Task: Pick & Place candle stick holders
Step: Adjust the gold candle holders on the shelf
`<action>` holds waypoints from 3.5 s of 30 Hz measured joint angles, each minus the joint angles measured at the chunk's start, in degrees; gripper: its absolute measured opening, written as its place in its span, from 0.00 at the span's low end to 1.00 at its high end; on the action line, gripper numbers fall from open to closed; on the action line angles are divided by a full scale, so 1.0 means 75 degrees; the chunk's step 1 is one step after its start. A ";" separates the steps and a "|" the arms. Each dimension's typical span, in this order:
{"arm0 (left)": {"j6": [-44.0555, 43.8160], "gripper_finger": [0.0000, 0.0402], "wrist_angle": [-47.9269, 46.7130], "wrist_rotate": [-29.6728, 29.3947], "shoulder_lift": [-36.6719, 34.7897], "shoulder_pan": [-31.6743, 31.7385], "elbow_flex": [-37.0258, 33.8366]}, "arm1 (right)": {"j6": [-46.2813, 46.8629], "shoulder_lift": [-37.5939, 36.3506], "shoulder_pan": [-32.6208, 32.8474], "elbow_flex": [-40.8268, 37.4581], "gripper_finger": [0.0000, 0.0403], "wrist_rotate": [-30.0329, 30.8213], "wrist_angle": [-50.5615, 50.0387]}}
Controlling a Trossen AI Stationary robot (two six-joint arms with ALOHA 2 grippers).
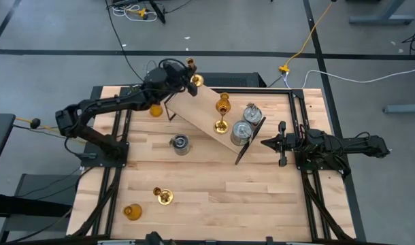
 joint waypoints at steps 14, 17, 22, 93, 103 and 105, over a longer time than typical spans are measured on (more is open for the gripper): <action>0.0327 0.07 -0.0001 0.0499 0.0771 0.0267 -0.0005 | 0.0000 0.0003 -0.0001 0.0000 0.01 0.0000 0.0001; 0.0370 0.06 0.0012 0.0629 0.0771 0.0262 -0.0005 | 0.0000 0.0002 0.0001 0.0000 0.01 0.0000 0.0001; 0.0389 0.08 -0.0040 0.0666 0.0771 0.0260 -0.0005 | 0.0000 0.0000 -0.0001 0.0000 0.01 0.0000 0.0001; -0.0074 0.10 -0.0474 0.0219 0.0917 0.0636 -0.0010 | 0.0000 0.0000 0.0001 0.0000 0.01 -0.0001 -0.0002; -0.0080 0.10 -0.0474 0.0220 0.0917 0.0636 -0.0010 | 0.0000 0.0001 0.0000 0.0000 0.01 -0.0003 0.0001; -0.0080 0.10 -0.0475 0.0220 0.0917 0.0637 -0.0010 | 0.0000 0.0002 0.0002 0.0000 0.01 -0.0002 0.0000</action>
